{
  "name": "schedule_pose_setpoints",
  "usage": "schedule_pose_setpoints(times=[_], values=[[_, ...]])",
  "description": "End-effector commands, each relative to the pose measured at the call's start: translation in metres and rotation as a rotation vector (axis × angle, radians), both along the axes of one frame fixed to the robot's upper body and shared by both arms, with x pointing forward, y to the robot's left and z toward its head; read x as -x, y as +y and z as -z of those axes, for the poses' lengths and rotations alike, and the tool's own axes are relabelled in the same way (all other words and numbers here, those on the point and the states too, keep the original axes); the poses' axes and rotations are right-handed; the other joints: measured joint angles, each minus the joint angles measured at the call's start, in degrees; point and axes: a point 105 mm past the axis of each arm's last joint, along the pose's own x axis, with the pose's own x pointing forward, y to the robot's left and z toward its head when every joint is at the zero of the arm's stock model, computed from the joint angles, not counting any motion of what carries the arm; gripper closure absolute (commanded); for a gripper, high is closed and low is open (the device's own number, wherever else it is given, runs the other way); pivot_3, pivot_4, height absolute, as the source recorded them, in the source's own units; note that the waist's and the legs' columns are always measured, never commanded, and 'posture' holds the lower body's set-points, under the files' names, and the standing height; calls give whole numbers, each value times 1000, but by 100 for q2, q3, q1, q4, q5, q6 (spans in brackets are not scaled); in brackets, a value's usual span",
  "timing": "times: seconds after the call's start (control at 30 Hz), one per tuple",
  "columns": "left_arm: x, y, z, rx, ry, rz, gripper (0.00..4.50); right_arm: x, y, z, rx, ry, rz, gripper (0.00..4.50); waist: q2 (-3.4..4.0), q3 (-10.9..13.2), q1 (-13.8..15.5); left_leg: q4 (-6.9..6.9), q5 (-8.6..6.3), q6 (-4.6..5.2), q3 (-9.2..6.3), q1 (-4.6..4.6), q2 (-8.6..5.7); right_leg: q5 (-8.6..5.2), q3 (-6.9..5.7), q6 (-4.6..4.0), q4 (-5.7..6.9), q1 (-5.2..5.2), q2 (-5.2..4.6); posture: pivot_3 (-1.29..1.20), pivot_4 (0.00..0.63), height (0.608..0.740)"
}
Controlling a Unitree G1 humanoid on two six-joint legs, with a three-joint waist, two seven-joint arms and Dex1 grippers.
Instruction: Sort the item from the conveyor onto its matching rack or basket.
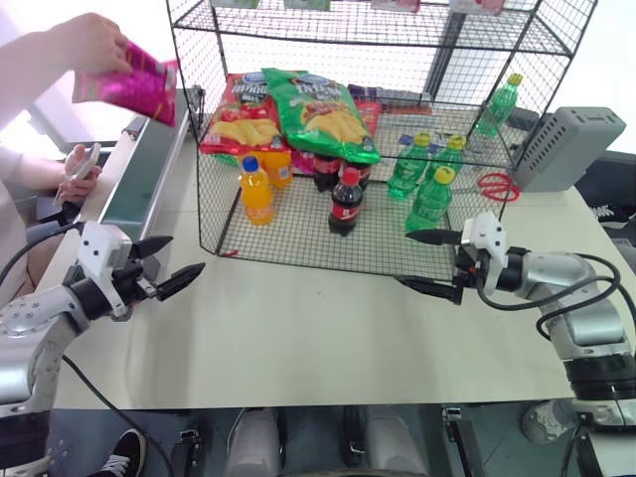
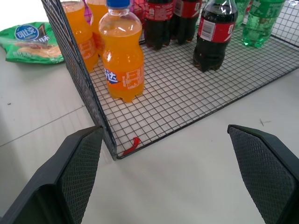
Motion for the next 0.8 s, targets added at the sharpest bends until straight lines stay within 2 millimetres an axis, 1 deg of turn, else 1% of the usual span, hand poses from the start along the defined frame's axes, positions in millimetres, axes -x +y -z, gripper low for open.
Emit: schedule_pose_setpoints(times=[0.03, 0.13, 0.23, 0.33, 0.4, 0.47, 0.63, 0.73, 0.8], values=[[2, 0, -14, -22, -56, 11, 0, -1, 3, -8, -11, -40, -16, 26, 0, 0, -1, 0, 0, 0, 0, 0, 0, 0, 0, 0, 0, 0, 0, 0, 150, 740], [-3, 4, -24, -32, -123, -18, 0, -1, 4, -9, -12, -43, -20, 26, 0, 0, 1, 0, 0, 0, 0, 0, 0, 0, 0, 0, 0, 0, 0, 0, 150, 740], [-4, 5, -27, -41, -150, -12, 0, -2, 4, -8, -11, -45, -20, 26, 0, 0, 3, 0, 0, 0, 0, 0, 0, 0, 0, 0, 0, 0, 0, 0, 150, 740], [-3, 6, -25, -51, -142, -7, 0, -2, 4, -8, -10, -43, -20, 26, 0, 0, -1, 0, 0, 0, 1, 0, 0, 0, 0, 0, 0, 0, 0, 0, 150, 740], [-1, 8, -19, -81, -123, -13, 0, -1, 4, -7, -10, -35, -25, 26, 0, 0, -6, 0, 0, 0, 1, 0, 0, 0, 0, 0, 0, 0, 0, 0, 150, 740], [0, 7, -17, -69, -110, -12, 0, -1, 4, -7, -9, -33, -26, 26, 0, 0, -9, 0, 0, 0, 1, 1, 0, 0, 0, 0, 0, 0, 1, 0, 150, 740], [2, 5, -18, -60, -121, 2, 0, -2, 4, -8, 0, -41, -28, 26, 0, 0, 0, 0, 0, 0, 1, 1, 0, 0, 0, 0, 0, 0, 0, 0, 150, 740], [1, 9, -14, -101, -120, -23, 0, -3, 5, -8, -2, -42, -33, 26, 0, 0, 1, 0, 0, 0, 1, 0, 0, 0, 0, 0, -1, 0, 0, 0, 150, 740], [1, 10, -15, -104, -132, -27, 0, -3, 6, -7, 1, -41, -41, 26, 0, 0, 1, 0, 0, 0, 1, 0, 0, 0, 0, 0, 0, 0, 0, 0, 150, 740]])
